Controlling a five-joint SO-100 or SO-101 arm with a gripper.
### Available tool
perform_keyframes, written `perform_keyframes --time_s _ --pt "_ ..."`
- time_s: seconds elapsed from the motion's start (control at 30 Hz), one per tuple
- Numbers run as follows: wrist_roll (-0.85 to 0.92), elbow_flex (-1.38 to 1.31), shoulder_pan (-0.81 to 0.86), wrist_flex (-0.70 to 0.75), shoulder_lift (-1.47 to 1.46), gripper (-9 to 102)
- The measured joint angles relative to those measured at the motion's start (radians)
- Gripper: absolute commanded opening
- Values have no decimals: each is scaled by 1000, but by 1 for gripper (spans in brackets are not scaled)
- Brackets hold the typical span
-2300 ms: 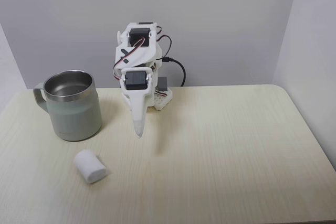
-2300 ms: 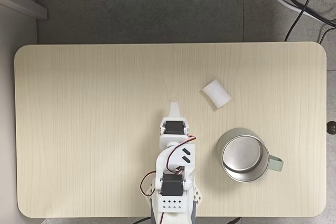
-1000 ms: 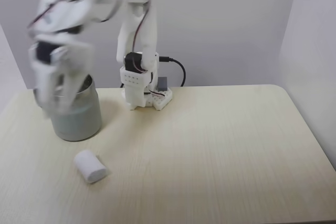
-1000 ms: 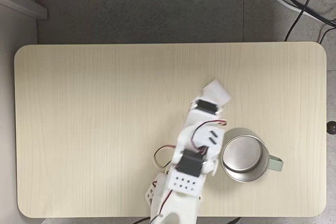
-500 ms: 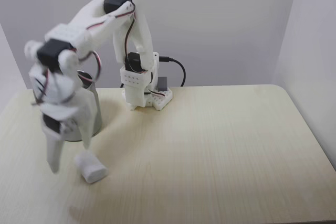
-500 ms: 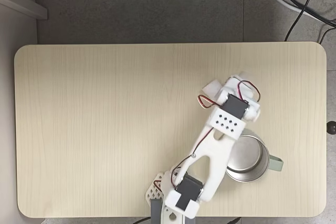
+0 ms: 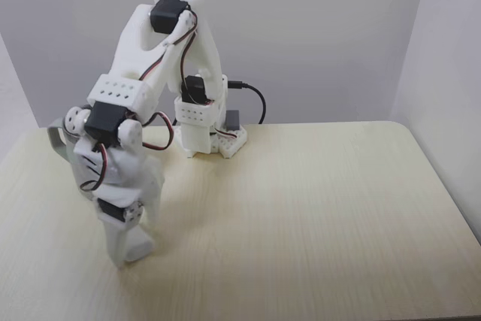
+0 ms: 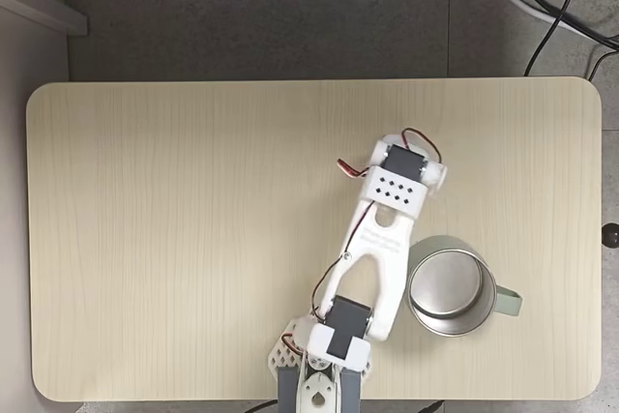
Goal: Grasp a dressing and put it in the cup.
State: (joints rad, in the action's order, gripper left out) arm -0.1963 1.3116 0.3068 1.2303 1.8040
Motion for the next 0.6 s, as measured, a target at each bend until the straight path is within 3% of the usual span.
perform_keyframes --time_s 0.1,0.27,0.6 --pt "0 -11 26 -21 0 22" --pt "-5 -9 37 -32 2 0" --pt "-8 -3 29 -21 -5 -2"
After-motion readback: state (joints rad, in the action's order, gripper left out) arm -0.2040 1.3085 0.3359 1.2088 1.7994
